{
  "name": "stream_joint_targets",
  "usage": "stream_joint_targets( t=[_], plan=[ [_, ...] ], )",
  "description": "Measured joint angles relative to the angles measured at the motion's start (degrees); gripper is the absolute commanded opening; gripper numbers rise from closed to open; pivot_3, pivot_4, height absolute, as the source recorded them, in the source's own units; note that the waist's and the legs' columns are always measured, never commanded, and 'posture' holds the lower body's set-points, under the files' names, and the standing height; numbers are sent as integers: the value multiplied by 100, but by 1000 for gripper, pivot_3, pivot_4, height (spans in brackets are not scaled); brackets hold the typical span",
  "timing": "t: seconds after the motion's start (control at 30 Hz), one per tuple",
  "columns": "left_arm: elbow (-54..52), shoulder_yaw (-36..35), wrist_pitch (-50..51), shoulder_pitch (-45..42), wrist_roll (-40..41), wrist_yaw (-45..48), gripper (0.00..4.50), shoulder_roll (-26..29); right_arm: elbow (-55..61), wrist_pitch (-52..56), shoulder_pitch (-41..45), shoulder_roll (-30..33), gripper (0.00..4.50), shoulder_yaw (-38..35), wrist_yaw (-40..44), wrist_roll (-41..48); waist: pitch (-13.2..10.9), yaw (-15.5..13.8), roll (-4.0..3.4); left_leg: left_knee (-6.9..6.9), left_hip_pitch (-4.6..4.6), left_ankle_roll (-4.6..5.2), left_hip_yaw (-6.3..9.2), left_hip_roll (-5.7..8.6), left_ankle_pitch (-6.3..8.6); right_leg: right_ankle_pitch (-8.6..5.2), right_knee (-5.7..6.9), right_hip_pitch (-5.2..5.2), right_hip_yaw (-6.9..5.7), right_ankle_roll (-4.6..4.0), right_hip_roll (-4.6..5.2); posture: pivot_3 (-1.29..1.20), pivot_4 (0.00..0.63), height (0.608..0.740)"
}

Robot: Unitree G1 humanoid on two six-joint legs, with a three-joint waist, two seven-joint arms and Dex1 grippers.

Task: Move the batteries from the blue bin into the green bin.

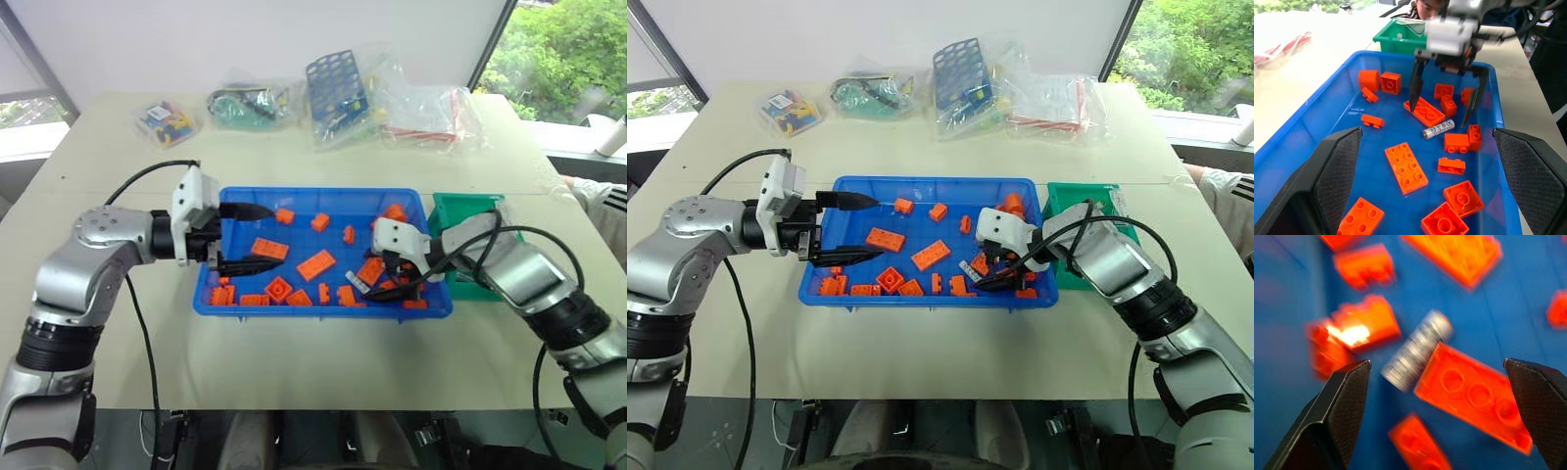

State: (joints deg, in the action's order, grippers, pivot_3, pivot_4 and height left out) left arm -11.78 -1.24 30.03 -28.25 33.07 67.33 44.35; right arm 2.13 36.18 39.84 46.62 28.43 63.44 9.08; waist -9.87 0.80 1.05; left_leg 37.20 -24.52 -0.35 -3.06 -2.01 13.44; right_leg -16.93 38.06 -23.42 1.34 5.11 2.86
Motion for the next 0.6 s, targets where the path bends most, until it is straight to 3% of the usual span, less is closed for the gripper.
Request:
stream_joint_targets(
  t=[0.3,0.4,0.6],
  plan=[
    [-83,-50,95,94,22,-148,4500,44,-142,-294,47,-314,4458,1,265,-326,0,-3,0,1,1,0,0,-1,0,0,1,1,-1,0,0,0,150,739],
    [-83,-64,98,95,26,-155,4500,52,-133,-291,45,-331,3904,1,303,-362,0,-12,0,2,1,0,0,0,0,0,1,2,-1,0,1,0,150,739],
    [-72,-64,97,38,27,-157,4500,50,58,-192,-98,-395,1043,-20,341,-380,0,-7,0,3,1,0,1,0,0,0,3,2,-2,0,0,0,150,739]
  ],
)
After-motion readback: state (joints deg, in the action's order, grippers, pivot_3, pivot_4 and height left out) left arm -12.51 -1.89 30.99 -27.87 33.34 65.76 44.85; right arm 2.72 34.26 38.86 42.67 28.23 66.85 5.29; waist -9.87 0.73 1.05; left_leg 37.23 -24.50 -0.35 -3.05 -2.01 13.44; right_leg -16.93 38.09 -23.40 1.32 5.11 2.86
